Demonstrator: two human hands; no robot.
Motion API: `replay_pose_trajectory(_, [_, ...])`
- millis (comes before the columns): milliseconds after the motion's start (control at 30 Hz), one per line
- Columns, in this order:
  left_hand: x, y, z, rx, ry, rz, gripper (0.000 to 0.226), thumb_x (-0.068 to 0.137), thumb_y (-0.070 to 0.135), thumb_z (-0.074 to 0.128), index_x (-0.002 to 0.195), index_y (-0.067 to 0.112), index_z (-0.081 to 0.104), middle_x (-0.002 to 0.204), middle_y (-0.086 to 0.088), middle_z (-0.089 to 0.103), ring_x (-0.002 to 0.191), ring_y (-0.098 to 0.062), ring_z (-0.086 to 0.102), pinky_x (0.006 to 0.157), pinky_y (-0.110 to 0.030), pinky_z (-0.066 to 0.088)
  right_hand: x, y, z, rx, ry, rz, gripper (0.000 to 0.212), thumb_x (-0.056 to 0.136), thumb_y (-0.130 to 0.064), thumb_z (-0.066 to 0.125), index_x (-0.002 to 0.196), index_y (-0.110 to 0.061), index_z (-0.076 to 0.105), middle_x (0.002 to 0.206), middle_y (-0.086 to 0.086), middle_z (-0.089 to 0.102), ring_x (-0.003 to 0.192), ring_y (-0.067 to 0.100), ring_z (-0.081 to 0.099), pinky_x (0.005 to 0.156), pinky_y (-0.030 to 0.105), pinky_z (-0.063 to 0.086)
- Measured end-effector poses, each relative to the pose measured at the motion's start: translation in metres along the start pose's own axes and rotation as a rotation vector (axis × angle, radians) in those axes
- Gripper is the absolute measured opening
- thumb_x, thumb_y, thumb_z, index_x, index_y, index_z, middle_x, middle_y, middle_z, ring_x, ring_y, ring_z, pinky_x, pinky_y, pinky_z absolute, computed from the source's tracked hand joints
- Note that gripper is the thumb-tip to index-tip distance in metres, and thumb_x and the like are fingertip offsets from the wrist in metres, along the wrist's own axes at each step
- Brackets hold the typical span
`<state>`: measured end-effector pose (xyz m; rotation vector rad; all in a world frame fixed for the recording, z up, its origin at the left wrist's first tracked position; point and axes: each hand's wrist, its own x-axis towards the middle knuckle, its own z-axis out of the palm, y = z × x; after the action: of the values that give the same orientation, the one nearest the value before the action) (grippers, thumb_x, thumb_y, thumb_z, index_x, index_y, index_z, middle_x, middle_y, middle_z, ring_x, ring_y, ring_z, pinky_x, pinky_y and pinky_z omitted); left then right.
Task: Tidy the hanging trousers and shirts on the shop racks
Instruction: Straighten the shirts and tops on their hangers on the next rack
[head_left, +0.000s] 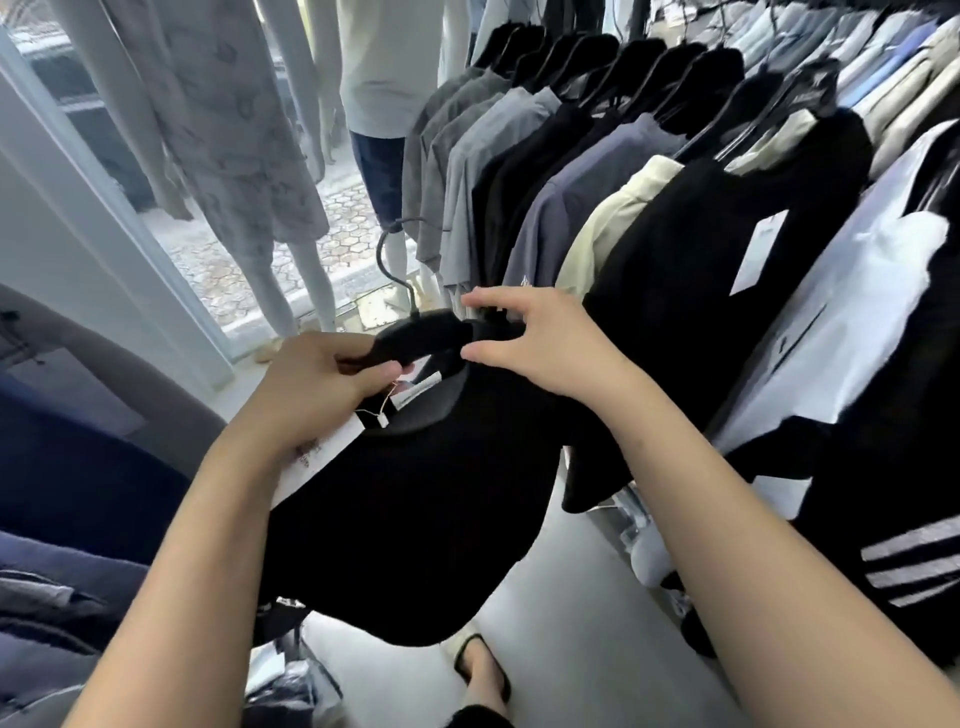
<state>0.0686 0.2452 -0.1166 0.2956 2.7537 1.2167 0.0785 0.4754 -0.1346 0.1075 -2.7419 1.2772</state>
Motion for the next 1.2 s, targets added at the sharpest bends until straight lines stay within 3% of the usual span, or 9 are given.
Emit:
replay_pose_trajectory(167, [0.003, 0.028, 0.016, -0.049, -0.006, 0.114, 0.042, 0.083, 0.017, 0.073, 0.052, 0.044, 0.065, 0.053, 0.029, 0.063, 0.056, 0.016, 0.059, 0.059, -0.008, 0.043, -0.016, 0.003, -0.012, -0.039, 0.039, 0.028, 0.045, 0.083, -0.047, 0.071, 0.125, -0.033, 0.063, 0.124, -0.014, 0.063, 0.123, 0.01, 0.052, 0.106, 0.028, 0.039])
replay_pose_trajectory(367, [0.012, 0.055, 0.038, -0.074, -0.143, 0.227, 0.012, 0.085, 0.018, 0.071, 0.082, 0.028, 0.077, 0.073, 0.003, 0.075, 0.073, -0.004, 0.071, 0.069, -0.017, 0.049, -0.034, 0.018, -0.041, -0.14, 0.138, 0.062, 0.024, 0.088, -0.046, 0.064, 0.109, -0.034, 0.065, 0.101, -0.017, 0.066, 0.1, 0.009, 0.059, 0.102, 0.043, 0.041])
replay_pose_trajectory(533, [0.021, 0.084, 0.064, -0.096, -0.146, 0.287, 0.013, 0.087, 0.012, 0.067, 0.086, 0.022, 0.076, 0.07, 0.006, 0.074, 0.066, 0.003, 0.068, 0.058, -0.003, 0.043, -0.046, 0.035, -0.064, -0.181, 0.263, 0.107, 0.032, 0.088, -0.047, 0.063, 0.117, -0.034, 0.063, 0.114, -0.013, 0.064, 0.112, 0.013, 0.056, 0.102, 0.044, 0.041])
replay_pose_trajectory(700, [0.032, 0.109, 0.087, -0.05, -0.121, 0.332, 0.011, 0.088, 0.02, 0.066, 0.082, 0.025, 0.074, 0.067, 0.014, 0.072, 0.066, 0.003, 0.066, 0.067, -0.016, 0.047, -0.049, 0.05, -0.079, -0.214, 0.4, 0.16, 0.038, 0.085, -0.044, 0.067, 0.12, -0.031, 0.062, 0.123, -0.009, 0.058, 0.117, 0.011, 0.053, 0.103, 0.04, 0.042])
replay_pose_trajectory(800, [0.039, 0.112, 0.087, -0.006, -0.131, 0.319, 0.013, 0.088, 0.019, 0.065, 0.079, 0.025, 0.074, 0.066, 0.014, 0.072, 0.066, 0.003, 0.066, 0.066, -0.017, 0.046, -0.051, 0.049, -0.094, -0.052, 0.684, 0.243, 0.029, 0.082, -0.041, 0.071, 0.106, -0.028, 0.062, 0.111, -0.008, 0.054, 0.099, 0.007, 0.058, 0.09, 0.023, 0.045])
replay_pose_trajectory(867, [0.042, 0.11, 0.083, 0.012, -0.143, 0.306, 0.014, 0.088, 0.019, 0.066, 0.078, 0.025, 0.074, 0.066, 0.013, 0.072, 0.068, -0.001, 0.067, 0.067, -0.019, 0.047, -0.05, 0.046, -0.108, 0.057, 0.863, 0.372, 0.033, 0.086, -0.045, 0.063, 0.111, -0.024, 0.055, 0.114, -0.006, 0.052, 0.099, 0.009, 0.055, 0.088, 0.027, 0.046])
replay_pose_trajectory(1033, [0.046, 0.108, 0.077, 0.021, -0.234, 0.318, 0.013, 0.085, 0.016, 0.069, 0.077, 0.023, 0.075, 0.065, 0.009, 0.072, 0.062, 0.003, 0.066, 0.056, -0.002, 0.04, -0.02, 0.041, -0.113, 0.322, 0.498, 0.601, 0.053, 0.09, -0.063, 0.039, 0.127, -0.026, 0.045, 0.109, -0.005, 0.056, 0.088, 0.012, 0.052, 0.067, 0.027, 0.036])
replay_pose_trajectory(1133, [0.053, 0.111, 0.078, 0.063, -0.269, 0.34, 0.014, 0.086, 0.016, 0.068, 0.076, 0.024, 0.075, 0.065, 0.009, 0.072, 0.065, -0.002, 0.066, 0.058, -0.005, 0.041, 0.015, 0.04, -0.104, 0.372, 0.385, 0.524, 0.063, 0.074, -0.084, 0.036, 0.109, -0.035, 0.055, 0.096, -0.004, 0.059, 0.095, 0.019, 0.057, 0.092, 0.041, 0.047])
replay_pose_trajectory(1200, [0.06, 0.114, 0.079, 0.07, -0.294, 0.334, 0.017, 0.086, 0.018, 0.068, 0.073, 0.026, 0.074, 0.066, 0.009, 0.072, 0.07, -0.009, 0.067, 0.063, -0.015, 0.044, 0.044, 0.067, -0.099, 0.389, 0.285, 0.462, 0.054, 0.082, -0.076, 0.036, 0.106, -0.033, 0.057, 0.103, -0.001, 0.059, 0.111, 0.027, 0.053, 0.108, 0.052, 0.038])
